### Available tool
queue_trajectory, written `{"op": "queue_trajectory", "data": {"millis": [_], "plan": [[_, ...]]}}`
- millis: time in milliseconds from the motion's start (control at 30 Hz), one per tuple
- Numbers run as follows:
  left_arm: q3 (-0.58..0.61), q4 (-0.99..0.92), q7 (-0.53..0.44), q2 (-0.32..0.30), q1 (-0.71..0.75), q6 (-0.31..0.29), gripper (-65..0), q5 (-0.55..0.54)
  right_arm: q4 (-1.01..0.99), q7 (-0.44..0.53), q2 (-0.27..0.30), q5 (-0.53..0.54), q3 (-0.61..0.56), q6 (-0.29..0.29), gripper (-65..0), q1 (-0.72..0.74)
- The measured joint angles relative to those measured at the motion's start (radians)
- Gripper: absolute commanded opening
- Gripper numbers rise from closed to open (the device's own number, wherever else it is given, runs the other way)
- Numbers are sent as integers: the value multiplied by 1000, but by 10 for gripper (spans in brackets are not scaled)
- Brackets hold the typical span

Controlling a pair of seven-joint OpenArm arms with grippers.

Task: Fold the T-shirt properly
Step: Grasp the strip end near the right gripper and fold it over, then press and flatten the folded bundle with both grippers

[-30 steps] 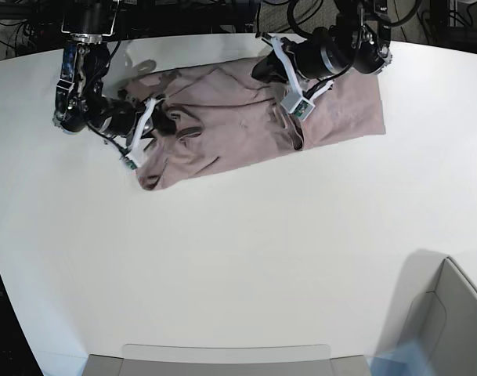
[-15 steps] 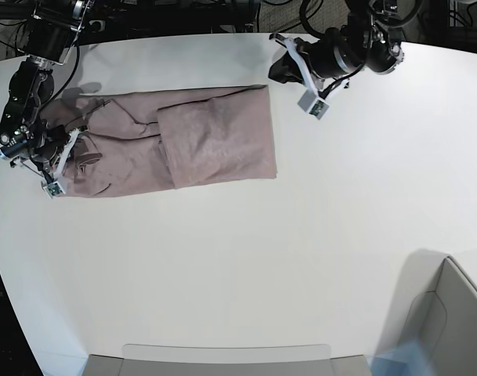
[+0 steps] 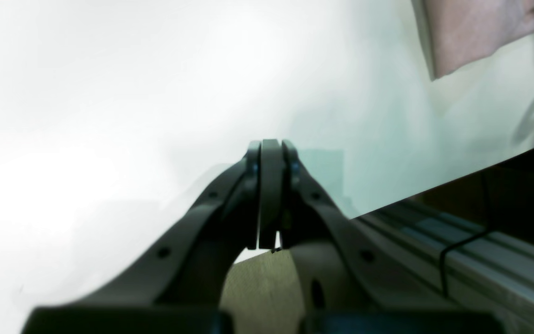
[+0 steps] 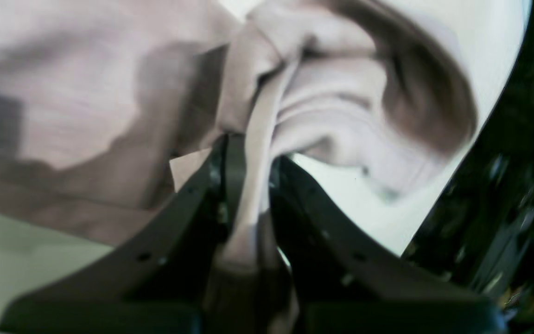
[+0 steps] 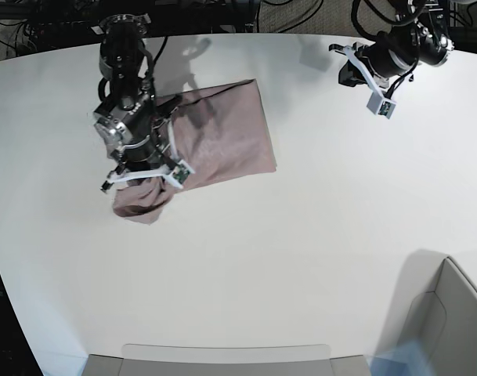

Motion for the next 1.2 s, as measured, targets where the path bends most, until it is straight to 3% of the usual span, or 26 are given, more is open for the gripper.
{"op": "queue_trajectory", "data": {"millis": [100,167,233,400,500,633,767,900,1000,1200], "plan": [[0,0,0,0,0,0,-650,-3,-15,2,-30,-101,-98,-14,-650,3],[0,0,0,5,0,0,-650,-3,-45,3,-35,-135,-171,-105,-650,-3],[0,0,0,6,0,0,-650,-3,-71,2,-36,-137,-239,-158,-650,-17],[0,0,0,6,0,0,-650,-3,-138,11,-35,-137,-326,-249,-650,-32],[0,-1,0,6,-3,0,-650,-3,-184,44,-35,-141,-356,-250,-650,-30],[0,-1,-2,6,-5,0,-650,-3,-199,47,-36,-132,-378,-250,-490,-30],[0,-18,-4,5,-6,0,-650,-3,-159,46,-30,53,-419,-250,-360,-37],[0,-39,-3,5,-5,0,-650,2,-106,55,-31,286,-443,-250,-345,-36],[0,-39,-3,5,-6,0,-650,2,-104,54,-32,331,-411,-248,-345,-29],[1,-38,-31,5,-5,0,-650,1,-104,123,-29,332,-215,-249,-348,10]]}}
